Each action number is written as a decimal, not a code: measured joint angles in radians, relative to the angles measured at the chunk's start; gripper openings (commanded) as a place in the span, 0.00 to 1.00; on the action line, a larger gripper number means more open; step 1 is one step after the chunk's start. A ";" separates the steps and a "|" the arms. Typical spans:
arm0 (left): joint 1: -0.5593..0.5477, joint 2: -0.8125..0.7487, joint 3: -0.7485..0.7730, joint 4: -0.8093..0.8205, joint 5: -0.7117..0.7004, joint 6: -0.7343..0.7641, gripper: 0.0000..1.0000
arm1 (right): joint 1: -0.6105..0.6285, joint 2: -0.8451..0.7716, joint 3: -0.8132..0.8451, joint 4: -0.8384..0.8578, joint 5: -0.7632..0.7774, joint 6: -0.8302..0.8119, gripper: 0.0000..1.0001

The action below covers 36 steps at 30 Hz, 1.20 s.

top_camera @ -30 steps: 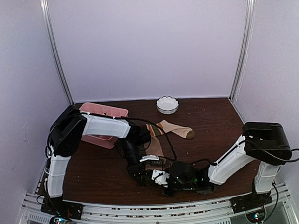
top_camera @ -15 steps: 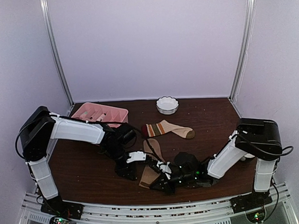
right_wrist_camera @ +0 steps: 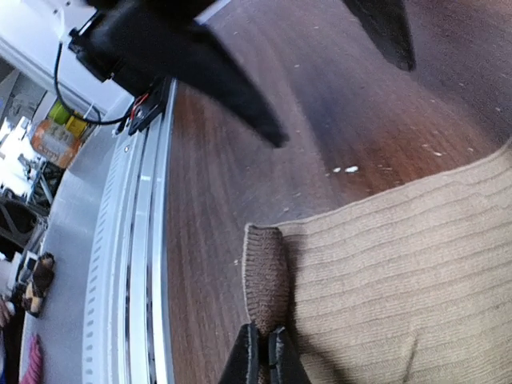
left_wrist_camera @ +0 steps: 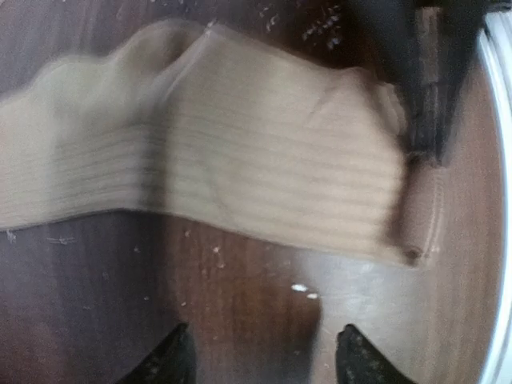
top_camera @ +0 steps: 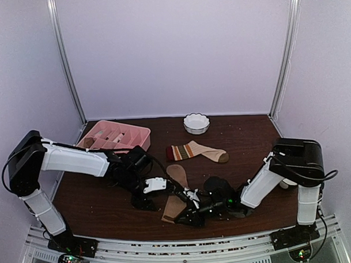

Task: Roll the socks
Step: Roll the sock at the center of the board.

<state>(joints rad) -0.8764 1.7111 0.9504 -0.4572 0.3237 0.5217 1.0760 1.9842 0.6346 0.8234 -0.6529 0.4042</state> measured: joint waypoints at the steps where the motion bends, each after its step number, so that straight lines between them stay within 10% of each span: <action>1: -0.002 -0.029 -0.008 0.005 0.015 -0.001 0.63 | -0.005 -0.002 0.002 -0.008 0.009 0.019 0.00; 11: 0.045 -0.080 0.087 0.041 0.246 -0.006 0.62 | -0.047 -0.046 0.016 -0.109 0.095 0.088 0.00; 36: -0.106 0.091 0.077 0.054 0.105 0.138 0.31 | -0.101 -0.006 0.028 -0.074 -0.004 0.285 0.00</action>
<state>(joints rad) -0.9829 1.8019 1.0271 -0.4030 0.4290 0.6594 0.9752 1.9781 0.6624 0.7490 -0.6571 0.6888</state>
